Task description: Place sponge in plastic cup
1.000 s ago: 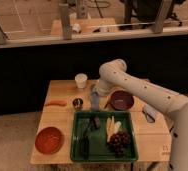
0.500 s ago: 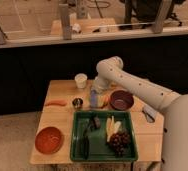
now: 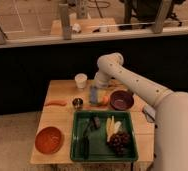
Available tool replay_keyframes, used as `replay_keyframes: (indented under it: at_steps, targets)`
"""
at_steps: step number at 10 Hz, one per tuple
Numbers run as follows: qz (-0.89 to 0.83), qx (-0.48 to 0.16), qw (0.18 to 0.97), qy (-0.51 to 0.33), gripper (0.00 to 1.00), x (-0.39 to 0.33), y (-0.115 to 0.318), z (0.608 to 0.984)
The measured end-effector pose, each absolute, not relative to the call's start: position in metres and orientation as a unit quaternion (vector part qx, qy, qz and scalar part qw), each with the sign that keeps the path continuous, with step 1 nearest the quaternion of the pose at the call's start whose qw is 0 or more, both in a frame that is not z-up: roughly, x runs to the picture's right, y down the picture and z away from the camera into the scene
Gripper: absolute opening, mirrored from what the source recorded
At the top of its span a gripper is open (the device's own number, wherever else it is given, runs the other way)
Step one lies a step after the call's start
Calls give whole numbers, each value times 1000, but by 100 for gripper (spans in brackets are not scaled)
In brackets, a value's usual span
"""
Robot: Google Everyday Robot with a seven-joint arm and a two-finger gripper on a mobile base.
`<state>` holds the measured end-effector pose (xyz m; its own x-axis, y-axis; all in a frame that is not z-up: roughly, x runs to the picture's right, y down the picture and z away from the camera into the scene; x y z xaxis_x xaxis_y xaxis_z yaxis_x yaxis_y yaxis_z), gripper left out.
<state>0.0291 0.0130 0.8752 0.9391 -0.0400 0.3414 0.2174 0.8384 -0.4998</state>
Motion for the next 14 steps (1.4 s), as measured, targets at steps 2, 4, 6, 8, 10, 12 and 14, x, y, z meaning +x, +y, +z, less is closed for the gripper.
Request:
replay_keyframes:
  at_steps: [2, 4, 6, 8, 10, 12, 14]
  targets:
    - [-43, -283, 948, -138, 0, 41, -6, 883]
    - [-31, -287, 950, -124, 0, 42, -14, 888]
    - [-19, -290, 950, -116, 0, 50, -13, 895]
    - [-7, -291, 950, -116, 0, 49, -11, 902]
    - [0, -288, 951, -116, 0, 49, -14, 906]
    - [0, -286, 951, -115, 0, 45, -17, 910]
    - [1, -287, 951, -113, 0, 42, -20, 916]
